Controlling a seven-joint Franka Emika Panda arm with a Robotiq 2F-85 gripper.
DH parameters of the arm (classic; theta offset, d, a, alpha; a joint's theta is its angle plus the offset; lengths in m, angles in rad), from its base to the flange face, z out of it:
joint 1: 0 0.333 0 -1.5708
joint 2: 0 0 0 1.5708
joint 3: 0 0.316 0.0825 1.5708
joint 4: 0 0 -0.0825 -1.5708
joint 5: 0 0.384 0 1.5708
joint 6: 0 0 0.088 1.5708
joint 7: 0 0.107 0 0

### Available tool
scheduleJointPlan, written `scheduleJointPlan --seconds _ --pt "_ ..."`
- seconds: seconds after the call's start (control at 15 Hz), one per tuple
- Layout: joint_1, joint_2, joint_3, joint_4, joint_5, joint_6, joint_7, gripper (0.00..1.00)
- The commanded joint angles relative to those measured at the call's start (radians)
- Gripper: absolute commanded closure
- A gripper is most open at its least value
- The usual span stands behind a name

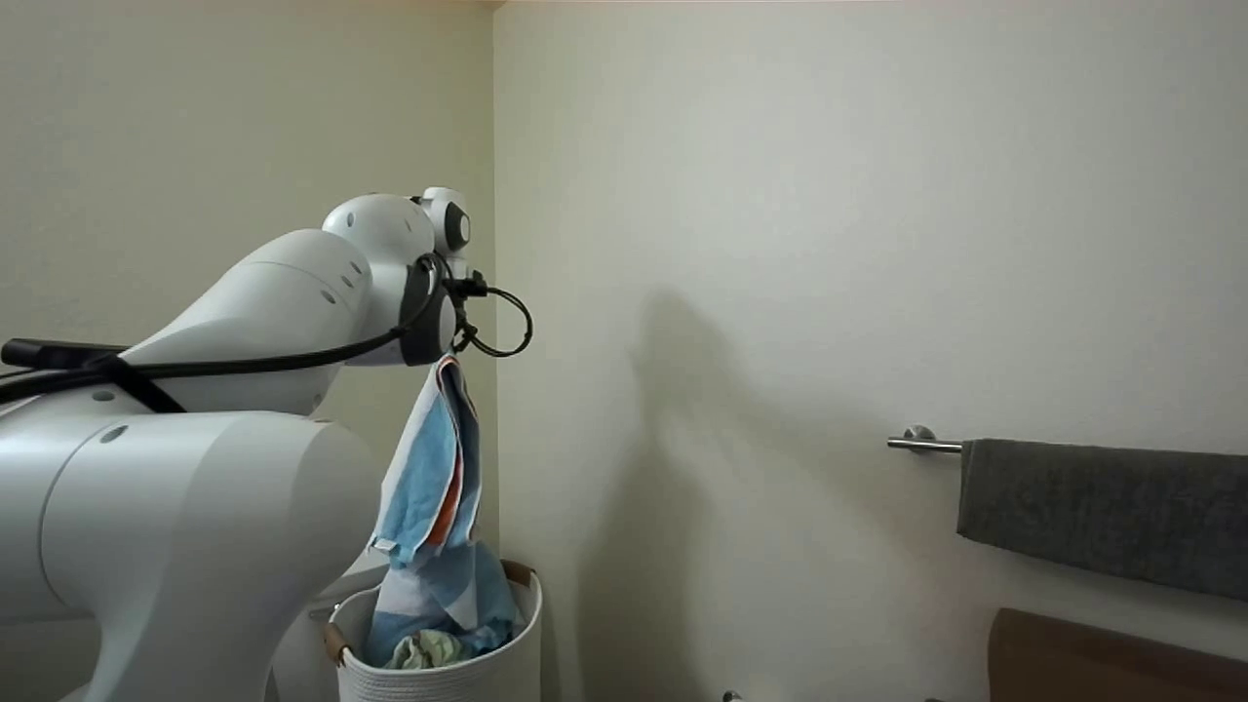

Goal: Put the towels in the laundry hamper

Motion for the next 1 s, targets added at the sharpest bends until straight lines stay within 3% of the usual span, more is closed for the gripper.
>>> scheduleJointPlan --seconds 0.0,0.27,0.53,0.93 --pt "-0.003 0.000 0.009 -0.006 -0.007 0.002 0.001 0.92" --pt "-0.005 0.013 0.018 -0.009 0.005 -0.008 0.003 0.93" --pt "-0.005 0.041 0.071 -0.015 0.070 -0.149 0.057 0.93" --pt "-0.004 0.058 0.103 -0.008 0.154 -0.326 0.318 0.93"
